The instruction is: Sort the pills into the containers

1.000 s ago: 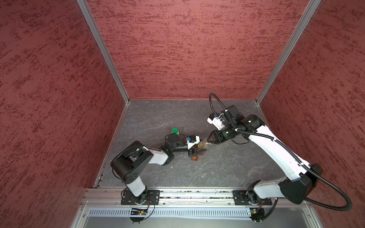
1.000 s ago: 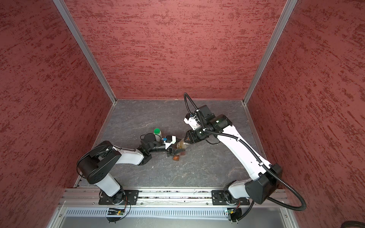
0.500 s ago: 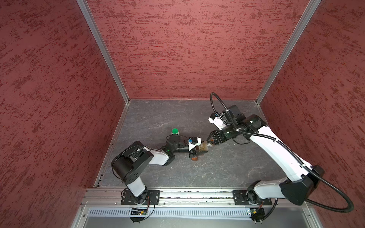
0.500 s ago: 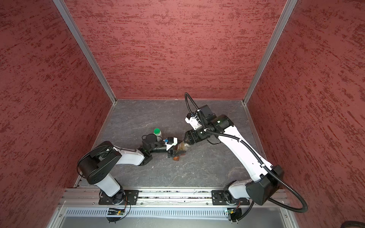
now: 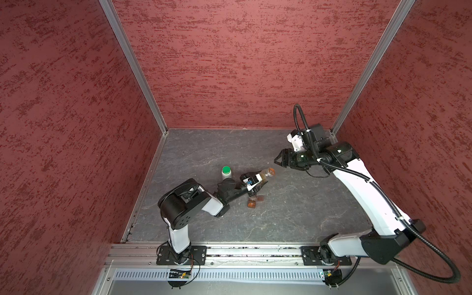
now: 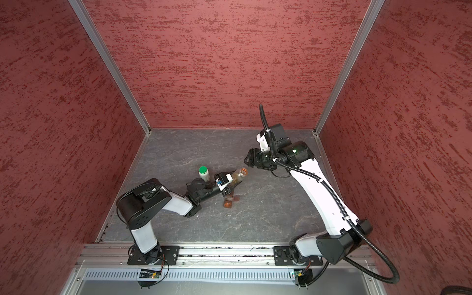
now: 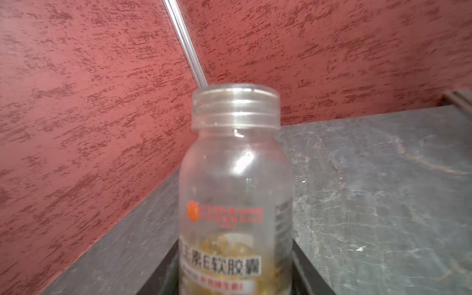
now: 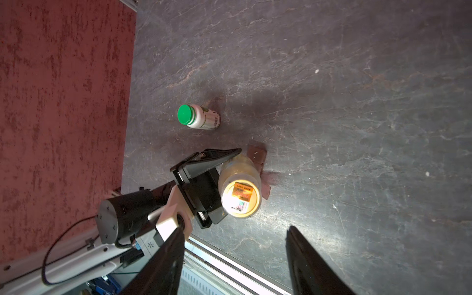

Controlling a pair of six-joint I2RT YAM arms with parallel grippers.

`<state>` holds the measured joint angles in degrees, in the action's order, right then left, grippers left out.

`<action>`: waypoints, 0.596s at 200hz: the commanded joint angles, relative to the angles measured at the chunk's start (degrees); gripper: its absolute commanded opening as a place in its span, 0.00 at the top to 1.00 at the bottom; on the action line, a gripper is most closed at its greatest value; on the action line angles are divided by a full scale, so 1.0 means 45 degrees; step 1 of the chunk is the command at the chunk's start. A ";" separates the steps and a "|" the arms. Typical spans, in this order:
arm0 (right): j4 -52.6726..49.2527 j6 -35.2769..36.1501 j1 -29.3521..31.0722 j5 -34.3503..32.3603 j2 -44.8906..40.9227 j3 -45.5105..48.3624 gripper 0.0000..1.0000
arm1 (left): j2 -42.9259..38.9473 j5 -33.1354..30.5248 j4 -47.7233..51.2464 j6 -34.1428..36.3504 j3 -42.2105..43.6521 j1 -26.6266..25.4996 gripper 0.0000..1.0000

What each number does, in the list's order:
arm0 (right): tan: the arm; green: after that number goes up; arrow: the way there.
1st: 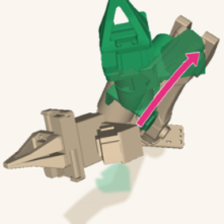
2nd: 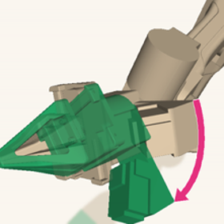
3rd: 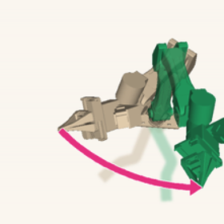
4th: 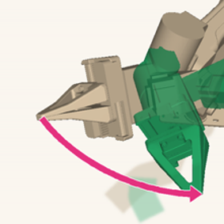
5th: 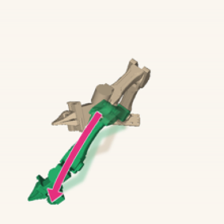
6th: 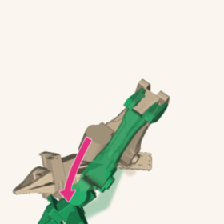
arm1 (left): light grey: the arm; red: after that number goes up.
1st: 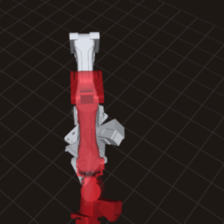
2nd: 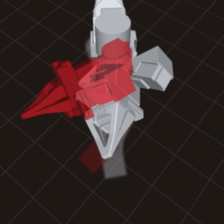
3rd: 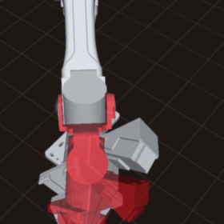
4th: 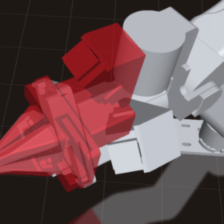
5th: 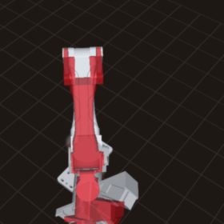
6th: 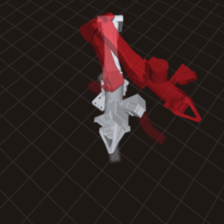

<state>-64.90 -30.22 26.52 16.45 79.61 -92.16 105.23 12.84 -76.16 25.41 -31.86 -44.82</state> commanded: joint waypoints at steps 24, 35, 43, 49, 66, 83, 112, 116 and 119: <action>0.0646 -0.1694 -0.0020 -0.0338 0.0179 0.0740 0.38 | 0.0597 -0.2012 -0.1049 0.1618 -0.0549 -0.0480 1.00; 0.0805 -0.1770 -0.0016 -0.0284 0.0198 0.1055 0.38 | 0.0634 -0.2086 -0.1063 0.1706 -0.0592 -0.0537 1.00; 0.0938 -0.1841 -0.0015 -0.0227 0.0233 0.1218 0.37 | 0.0671 -0.2098 -0.1054 0.1748 -0.0606 -0.0568 1.00; 0.1015 -0.1869 -0.0001 -0.0180 0.0256 0.1375 0.37 | 0.0675 -0.2092 -0.1058 0.1783 -0.0629 -0.0586 1.00; 0.1327 -0.1937 0.0004 -0.0042 0.0301 0.1665 0.35 | 0.0707 -0.2072 -0.1045 0.1846 -0.0651 -0.0638 1.00; 0.1638 -0.2001 0.0038 0.0146 0.0316 0.1824 0.34 | 0.0727 -0.2046 -0.1044 0.1796 -0.0670 -0.0673 1.00; 0.2002 -0.2083 0.0097 0.0409 0.0374 0.2126 0.34 | 0.0723 -0.2054 -0.1063 0.1766 -0.0667 -0.0719 1.00; 0.2065 -0.2108 0.0099 0.0444 0.0374 0.2184 0.34 | 0.0732 -0.2075 -0.1059 0.1775 -0.0661 -0.0731 1.00; 0.2124 -0.2127 0.0102 0.0463 0.0374 0.2231 0.34 | 0.0736 -0.2087 -0.1061 0.1758 -0.0671 -0.0725 1.00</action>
<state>-58.81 -38.41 26.59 16.99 81.19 -83.22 107.72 4.03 -78.48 32.93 -33.89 -47.68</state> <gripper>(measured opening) 0.656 0.531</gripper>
